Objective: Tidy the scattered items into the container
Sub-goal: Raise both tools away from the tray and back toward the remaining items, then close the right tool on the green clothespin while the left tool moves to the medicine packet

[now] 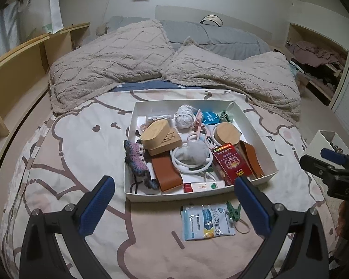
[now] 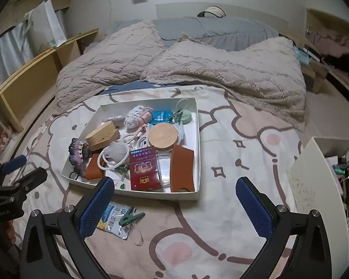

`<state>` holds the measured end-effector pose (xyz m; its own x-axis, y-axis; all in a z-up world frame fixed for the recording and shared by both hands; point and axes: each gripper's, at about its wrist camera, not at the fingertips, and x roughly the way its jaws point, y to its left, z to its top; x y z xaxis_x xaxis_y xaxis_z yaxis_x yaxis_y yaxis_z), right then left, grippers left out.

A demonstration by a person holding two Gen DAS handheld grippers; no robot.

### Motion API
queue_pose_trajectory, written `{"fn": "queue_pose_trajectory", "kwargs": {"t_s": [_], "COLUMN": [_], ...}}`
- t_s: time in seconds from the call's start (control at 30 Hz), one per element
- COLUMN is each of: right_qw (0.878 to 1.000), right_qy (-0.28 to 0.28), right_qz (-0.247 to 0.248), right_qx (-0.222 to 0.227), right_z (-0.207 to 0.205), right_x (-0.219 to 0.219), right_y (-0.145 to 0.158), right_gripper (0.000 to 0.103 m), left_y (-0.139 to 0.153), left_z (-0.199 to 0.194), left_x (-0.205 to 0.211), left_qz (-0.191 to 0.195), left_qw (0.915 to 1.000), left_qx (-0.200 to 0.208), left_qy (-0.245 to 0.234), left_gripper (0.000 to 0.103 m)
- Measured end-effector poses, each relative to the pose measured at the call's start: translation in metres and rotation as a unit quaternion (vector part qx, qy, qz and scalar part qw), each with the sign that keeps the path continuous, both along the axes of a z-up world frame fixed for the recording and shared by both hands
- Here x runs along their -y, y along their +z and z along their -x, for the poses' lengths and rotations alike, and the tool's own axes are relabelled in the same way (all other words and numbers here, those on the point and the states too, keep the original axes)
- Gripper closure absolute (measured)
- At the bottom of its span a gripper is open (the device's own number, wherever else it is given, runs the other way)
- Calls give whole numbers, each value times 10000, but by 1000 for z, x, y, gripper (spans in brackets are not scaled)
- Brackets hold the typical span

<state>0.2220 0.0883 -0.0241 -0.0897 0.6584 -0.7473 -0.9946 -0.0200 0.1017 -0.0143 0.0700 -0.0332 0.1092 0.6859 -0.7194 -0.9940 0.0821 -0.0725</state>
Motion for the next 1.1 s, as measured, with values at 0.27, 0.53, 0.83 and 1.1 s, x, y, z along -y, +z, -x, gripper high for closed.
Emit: {"fn": "queue_pose_trajectory", "kwargs": {"t_s": [0.27, 0.53, 0.83, 1.1], "right_qw": [9988, 9929, 9824, 9720], "right_qy": [43, 483, 477, 417], "right_qz": [473, 1083, 1805, 2271], "right_qx": [-101, -10, -115, -443], "right_z": [8, 41, 59, 60], "right_x": [-9, -17, -30, -36], "right_y": [-21, -48, -88, -117], "right_gripper": [0, 0, 0, 20], "left_y": [-11, -33, -60, -67], "left_z": [-3, -7, -9, -5], "left_x": [-4, -4, -5, -4], "left_qz": [203, 443, 747, 813], "left_qw": [9997, 9987, 9964, 9958], "left_qx": [49, -114, -203, -192], "left_qy": [-96, -203, -337, -377], "left_gripper": [0, 0, 0, 0]}}
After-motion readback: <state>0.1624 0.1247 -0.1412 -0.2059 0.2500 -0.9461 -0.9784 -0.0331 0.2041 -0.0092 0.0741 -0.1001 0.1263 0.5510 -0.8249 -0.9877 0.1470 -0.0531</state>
